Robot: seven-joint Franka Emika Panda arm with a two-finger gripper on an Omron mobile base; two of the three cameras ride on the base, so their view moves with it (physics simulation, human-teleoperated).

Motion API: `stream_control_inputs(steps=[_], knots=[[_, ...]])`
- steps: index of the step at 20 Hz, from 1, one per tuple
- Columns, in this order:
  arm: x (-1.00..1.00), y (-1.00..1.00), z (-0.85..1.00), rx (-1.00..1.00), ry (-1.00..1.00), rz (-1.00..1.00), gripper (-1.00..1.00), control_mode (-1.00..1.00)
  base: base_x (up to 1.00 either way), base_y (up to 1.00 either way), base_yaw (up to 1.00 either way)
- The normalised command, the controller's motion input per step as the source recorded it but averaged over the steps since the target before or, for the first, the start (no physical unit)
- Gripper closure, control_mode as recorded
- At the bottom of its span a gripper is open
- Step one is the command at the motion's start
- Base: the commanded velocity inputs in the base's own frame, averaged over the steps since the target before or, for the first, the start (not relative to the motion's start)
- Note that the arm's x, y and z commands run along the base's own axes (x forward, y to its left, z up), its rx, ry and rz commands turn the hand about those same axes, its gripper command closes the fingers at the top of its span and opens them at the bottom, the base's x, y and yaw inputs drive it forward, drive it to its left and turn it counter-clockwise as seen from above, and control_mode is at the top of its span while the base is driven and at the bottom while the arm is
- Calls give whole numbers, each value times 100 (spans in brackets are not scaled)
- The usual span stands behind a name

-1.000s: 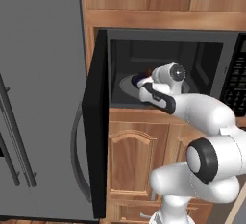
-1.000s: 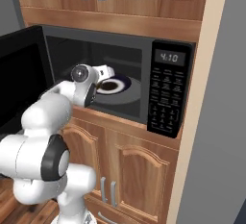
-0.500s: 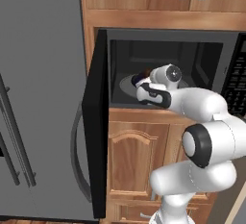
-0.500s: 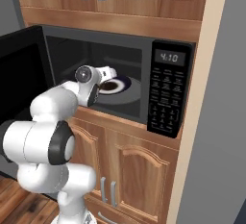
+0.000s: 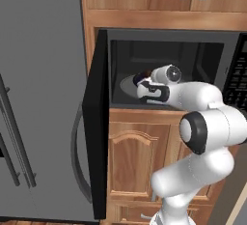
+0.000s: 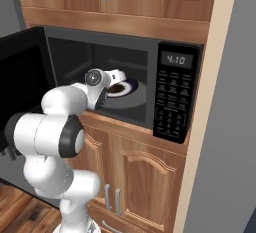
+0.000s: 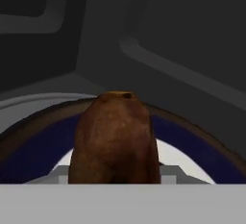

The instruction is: Pick the sweet potato from the counter and place it in the microwave.

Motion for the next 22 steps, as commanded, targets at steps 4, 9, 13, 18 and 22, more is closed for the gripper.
stream_control_inputs(steps=[4, 9, 13, 18, 22], knots=[[22, -17, -12, 0, 0, 0, 100, -100, 0, 0, 0], [0, -7, -13, 0, 0, 0, 100, -100, 0, 0, 0], [-11, 0, -24, 0, 0, -2, -100, -100, 0, 0, 0], [-11, 0, -2, 0, 0, -8, -100, -100, 0, 0, 0], [-12, -3, 6, 0, 0, -18, -100, -100, 0, 0, 0]])
